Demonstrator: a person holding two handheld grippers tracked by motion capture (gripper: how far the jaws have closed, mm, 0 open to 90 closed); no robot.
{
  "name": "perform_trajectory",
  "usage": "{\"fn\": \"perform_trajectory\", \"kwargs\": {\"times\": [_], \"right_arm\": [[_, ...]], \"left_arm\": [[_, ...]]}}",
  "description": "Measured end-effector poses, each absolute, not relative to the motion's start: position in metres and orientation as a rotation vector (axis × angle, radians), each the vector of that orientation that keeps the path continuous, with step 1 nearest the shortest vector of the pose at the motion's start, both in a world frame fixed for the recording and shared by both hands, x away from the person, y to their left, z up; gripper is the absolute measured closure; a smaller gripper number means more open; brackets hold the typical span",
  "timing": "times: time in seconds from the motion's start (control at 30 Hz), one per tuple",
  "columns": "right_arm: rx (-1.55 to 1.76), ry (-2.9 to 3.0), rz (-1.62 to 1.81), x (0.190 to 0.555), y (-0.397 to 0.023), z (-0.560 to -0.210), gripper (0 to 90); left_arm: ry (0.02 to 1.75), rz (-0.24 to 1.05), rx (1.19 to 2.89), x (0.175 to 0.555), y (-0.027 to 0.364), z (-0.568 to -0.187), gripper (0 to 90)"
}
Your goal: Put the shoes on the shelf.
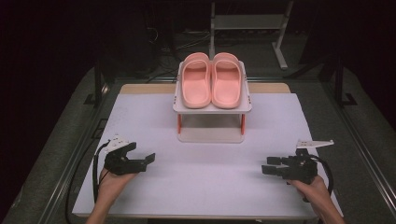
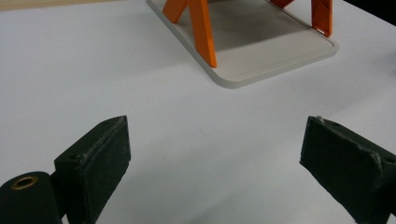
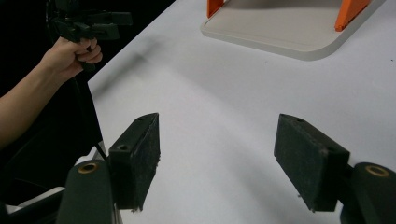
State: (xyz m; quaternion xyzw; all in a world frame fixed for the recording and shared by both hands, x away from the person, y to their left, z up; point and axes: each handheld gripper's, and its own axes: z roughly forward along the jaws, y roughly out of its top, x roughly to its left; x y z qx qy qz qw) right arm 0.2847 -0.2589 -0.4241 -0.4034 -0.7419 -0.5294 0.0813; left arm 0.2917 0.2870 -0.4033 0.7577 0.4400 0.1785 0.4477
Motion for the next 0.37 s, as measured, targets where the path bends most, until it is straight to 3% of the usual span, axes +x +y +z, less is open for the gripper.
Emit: {"fn": "perform_trajectory", "kwargs": {"times": [0.37], "right_arm": [[-1.210,-2.265,-1.605,0.260,-0.260,-0.427,28.4]], "left_arm": [[1.107,0.439,1.833,0.278,0.290,-0.419,8.0]]}}
